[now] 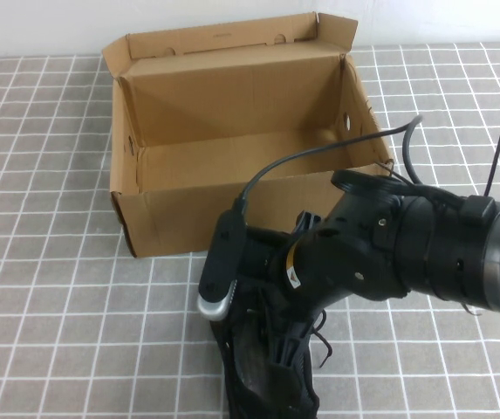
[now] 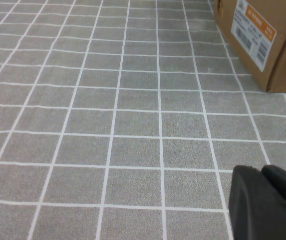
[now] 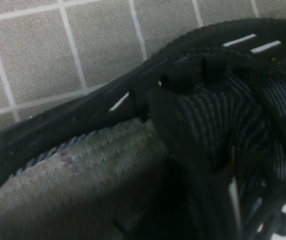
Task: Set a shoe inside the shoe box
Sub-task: Pick up the shoe from the table
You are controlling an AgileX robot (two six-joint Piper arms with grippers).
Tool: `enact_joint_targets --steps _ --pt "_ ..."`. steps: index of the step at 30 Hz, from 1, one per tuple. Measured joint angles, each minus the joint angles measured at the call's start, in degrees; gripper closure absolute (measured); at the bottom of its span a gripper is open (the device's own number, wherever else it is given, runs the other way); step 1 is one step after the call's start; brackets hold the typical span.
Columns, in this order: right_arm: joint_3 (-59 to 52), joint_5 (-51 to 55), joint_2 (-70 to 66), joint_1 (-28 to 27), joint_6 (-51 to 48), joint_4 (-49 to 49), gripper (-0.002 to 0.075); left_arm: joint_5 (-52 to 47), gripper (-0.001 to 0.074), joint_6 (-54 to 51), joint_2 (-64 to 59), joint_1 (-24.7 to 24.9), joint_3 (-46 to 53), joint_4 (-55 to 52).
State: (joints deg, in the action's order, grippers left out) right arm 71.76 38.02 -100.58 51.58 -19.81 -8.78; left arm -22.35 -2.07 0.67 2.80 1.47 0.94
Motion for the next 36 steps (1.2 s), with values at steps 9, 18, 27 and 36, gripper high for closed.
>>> enact_joint_targets --steps 9,18,27,36 --pt "0.0 0.1 -0.1 0.1 0.0 -0.4 0.0587 0.0 0.0737 0.0 0.0 0.0 0.0 0.0" --pt "6.2 5.9 -0.2 0.1 2.1 -1.4 0.0701 0.0 0.0737 0.0 0.0 0.0 0.0 0.0" --pt "15.8 17.7 3.5 0.1 2.9 2.1 0.0704 0.0 0.0737 0.0 0.0 0.0 0.0 0.0" --pt "16.1 19.6 10.9 0.1 3.8 5.1 0.0704 0.0 0.0737 0.0 0.0 0.0 0.0 0.0"
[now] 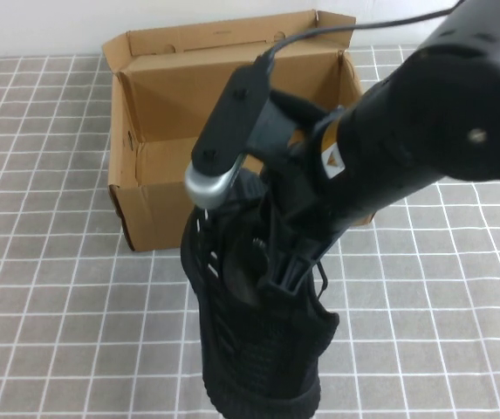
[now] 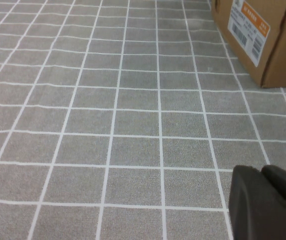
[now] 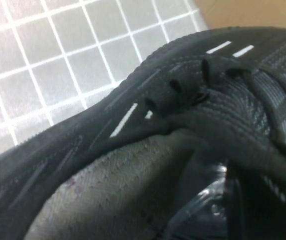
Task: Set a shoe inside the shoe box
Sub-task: Pick up the shoe from the table, then hand over the shoe
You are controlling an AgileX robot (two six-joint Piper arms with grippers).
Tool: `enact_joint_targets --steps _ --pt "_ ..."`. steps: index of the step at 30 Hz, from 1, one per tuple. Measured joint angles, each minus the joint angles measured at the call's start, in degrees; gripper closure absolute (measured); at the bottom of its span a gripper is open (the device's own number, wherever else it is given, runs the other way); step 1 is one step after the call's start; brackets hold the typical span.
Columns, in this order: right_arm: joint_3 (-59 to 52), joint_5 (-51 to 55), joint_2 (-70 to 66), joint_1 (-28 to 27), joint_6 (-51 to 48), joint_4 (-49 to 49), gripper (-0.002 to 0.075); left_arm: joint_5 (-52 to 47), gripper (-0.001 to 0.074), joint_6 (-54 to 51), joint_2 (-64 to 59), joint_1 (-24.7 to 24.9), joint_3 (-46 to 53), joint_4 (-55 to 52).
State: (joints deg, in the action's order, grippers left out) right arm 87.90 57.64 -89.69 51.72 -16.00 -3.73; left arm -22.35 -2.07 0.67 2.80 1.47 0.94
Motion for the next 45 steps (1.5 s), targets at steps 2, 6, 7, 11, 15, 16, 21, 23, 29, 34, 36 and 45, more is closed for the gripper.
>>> enact_joint_targets --steps 2,6,7,11,15,16,21,23,29,34,36,45 --pt "0.3 0.1 0.6 0.0 0.4 0.0 0.0704 0.0 0.0737 0.0 0.0 0.0 0.0 0.0" --pt "1.3 0.8 0.9 0.0 1.2 0.0 0.0704 0.0 0.0737 0.0 0.0 0.0 0.0 0.0" --pt "1.5 1.1 0.9 0.0 1.3 0.0 0.0704 0.0 0.0738 0.0 0.0 0.0 0.0 0.0" --pt "3.5 1.8 0.9 0.0 1.4 -0.1 0.0704 0.0 0.0737 0.0 0.0 0.0 0.0 0.0" --pt "4.9 1.9 0.9 0.0 1.7 -0.1 0.0704 0.0 0.0737 0.0 0.0 0.0 0.0 0.0" --pt "5.0 1.8 0.9 0.0 1.7 -0.1 0.0704 0.0 0.0737 -0.1 0.0 0.0 0.0 -0.1" --pt "5.1 2.2 0.9 0.0 1.8 -0.3 0.0704 5.4 0.0737 -0.8 0.0 0.0 0.0 -0.1" --pt "5.2 2.2 0.9 0.0 2.8 -0.3 0.0704 9.5 0.0737 1.6 0.0 0.0 0.0 4.4" --pt "8.3 2.6 0.8 0.0 5.3 -1.3 0.0704 20.4 0.0738 4.9 0.0 0.0 0.0 13.0" --pt "12.0 5.6 -0.8 0.0 7.4 -2.6 0.0704 22.3 0.0737 6.9 0.0 0.0 -0.2 13.8" --pt "13.4 6.9 -1.9 0.0 7.9 -3.0 0.0704 16.7 0.0737 7.4 -0.1 0.0 -2.9 13.8" --pt "19.5 11.0 -6.5 0.0 14.2 -6.0 0.0704 -6.7 0.0737 -4.2 -17.9 0.0 -27.2 14.7"
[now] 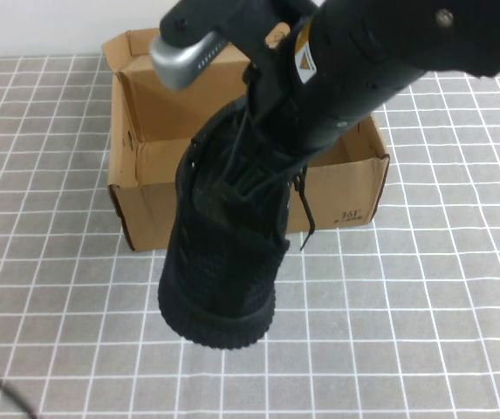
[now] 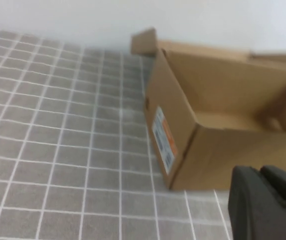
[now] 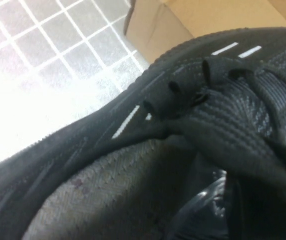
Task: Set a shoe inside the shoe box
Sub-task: Hand over the shoe
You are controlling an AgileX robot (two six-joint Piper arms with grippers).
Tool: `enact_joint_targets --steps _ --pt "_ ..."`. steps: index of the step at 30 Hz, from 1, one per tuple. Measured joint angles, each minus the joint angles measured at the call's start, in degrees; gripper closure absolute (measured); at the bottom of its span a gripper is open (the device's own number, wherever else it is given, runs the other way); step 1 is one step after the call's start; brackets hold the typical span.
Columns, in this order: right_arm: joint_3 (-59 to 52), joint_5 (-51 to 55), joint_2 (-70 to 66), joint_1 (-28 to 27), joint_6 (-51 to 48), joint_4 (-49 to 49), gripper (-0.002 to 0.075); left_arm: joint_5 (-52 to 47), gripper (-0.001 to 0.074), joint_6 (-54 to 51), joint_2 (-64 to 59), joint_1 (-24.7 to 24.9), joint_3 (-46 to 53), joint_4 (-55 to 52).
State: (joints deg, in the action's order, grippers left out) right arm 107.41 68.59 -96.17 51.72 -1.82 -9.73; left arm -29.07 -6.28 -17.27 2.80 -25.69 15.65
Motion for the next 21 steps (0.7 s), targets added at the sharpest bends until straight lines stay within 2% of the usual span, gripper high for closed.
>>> enact_joint_targets --steps 4,8,16,21 --pt "3.2 2.3 -1.5 0.0 3.3 -1.4 0.0704 -8.7 0.0737 -9.5 -9.6 0.0 -9.9 4.8" --pt "6.0 4.2 -3.6 0.0 6.4 -3.3 0.0704 -15.2 0.0737 -24.8 -18.5 0.0 -16.7 14.1" --pt "9.6 4.5 -7.0 -0.7 8.6 -3.8 0.0704 -16.4 0.0737 -48.4 -25.3 0.2 -19.1 35.6" --pt "10.1 4.5 -7.5 -1.4 9.9 -4.0 0.0704 -14.7 0.0737 -60.1 -29.3 3.9 -19.7 45.4"
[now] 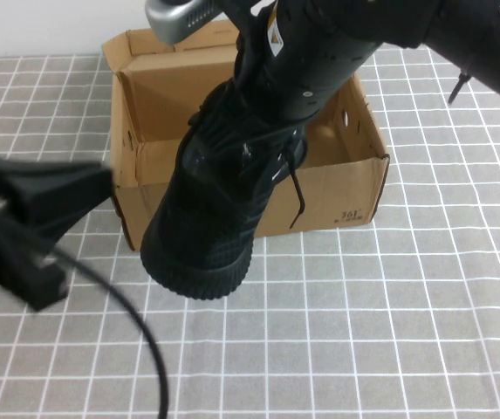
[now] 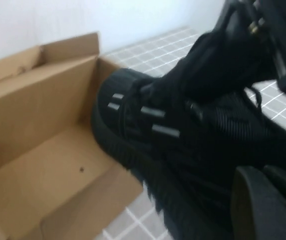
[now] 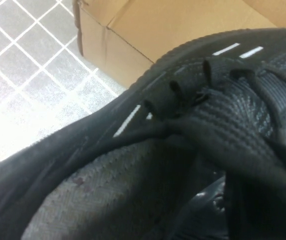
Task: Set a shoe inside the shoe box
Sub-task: Hand over the shoe
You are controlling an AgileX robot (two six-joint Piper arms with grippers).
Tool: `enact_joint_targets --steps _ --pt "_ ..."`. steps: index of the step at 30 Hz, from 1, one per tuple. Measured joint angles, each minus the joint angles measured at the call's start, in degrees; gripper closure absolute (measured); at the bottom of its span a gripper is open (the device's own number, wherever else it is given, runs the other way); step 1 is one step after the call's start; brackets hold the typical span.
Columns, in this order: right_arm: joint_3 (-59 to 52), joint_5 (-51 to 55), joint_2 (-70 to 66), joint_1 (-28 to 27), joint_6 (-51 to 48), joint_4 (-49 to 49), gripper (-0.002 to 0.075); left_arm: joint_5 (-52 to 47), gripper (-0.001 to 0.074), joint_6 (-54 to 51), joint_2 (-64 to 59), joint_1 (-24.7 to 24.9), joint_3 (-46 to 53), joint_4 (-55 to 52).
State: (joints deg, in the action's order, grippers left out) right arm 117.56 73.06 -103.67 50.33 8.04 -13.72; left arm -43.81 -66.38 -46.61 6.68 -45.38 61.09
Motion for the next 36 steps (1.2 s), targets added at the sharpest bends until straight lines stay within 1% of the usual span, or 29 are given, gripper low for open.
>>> enact_joint_targets --steps 5,8,13,15,17,20,26,28,30,32,34,36 --pt "0.2 -0.1 0.0 0.0 0.4 -0.1 0.0704 5.7 0.0737 -3.3 -7.4 4.8 -3.9 0.0" --pt "0.2 -0.5 -0.1 0.0 1.0 0.0 0.0704 7.0 0.0737 -4.3 -12.3 5.9 -7.9 -1.0" --pt "0.2 -1.7 -0.5 -1.4 2.6 -0.1 0.0704 3.2 0.0737 -4.2 -14.7 6.6 -14.0 -1.4" --pt "0.2 -1.7 -0.6 -2.7 3.2 0.0 0.0704 1.6 0.0737 -1.7 -14.7 7.8 -14.5 -2.4" --pt "0.2 -1.7 -0.6 -4.0 3.6 0.2 0.0704 0.5 0.0737 2.8 -14.7 10.1 -14.8 -5.2" --pt "0.3 -1.7 -0.8 -5.3 4.1 0.2 0.0704 1.0 0.0737 10.1 -14.7 15.5 -14.8 -13.9" --pt "0.3 -1.7 -1.6 -5.7 4.4 0.3 0.0704 4.8 0.0737 29.1 -14.7 30.9 -14.8 -34.4" --pt "0.3 -1.7 -1.7 -5.7 4.4 0.4 0.0704 5.5 0.0737 36.7 -14.7 35.6 -14.8 -43.0" --pt "0.3 -1.7 -1.8 -5.7 4.5 0.4 0.0704 6.0 0.0737 42.1 -14.7 38.5 -14.5 -52.5" --pt "0.3 -1.7 -1.8 -5.7 4.5 0.5 0.0704 6.4 0.0737 46.5 -14.7 40.1 -14.4 -60.0" --pt "0.3 -1.7 -1.8 -5.7 4.5 0.5 0.0704 7.5 0.0737 50.4 -14.7 40.6 -14.4 -65.0" --pt "0.3 -1.7 -1.8 -5.7 4.5 0.5 0.0704 9.1 0.0720 52.0 -14.7 40.6 -14.4 -67.1"
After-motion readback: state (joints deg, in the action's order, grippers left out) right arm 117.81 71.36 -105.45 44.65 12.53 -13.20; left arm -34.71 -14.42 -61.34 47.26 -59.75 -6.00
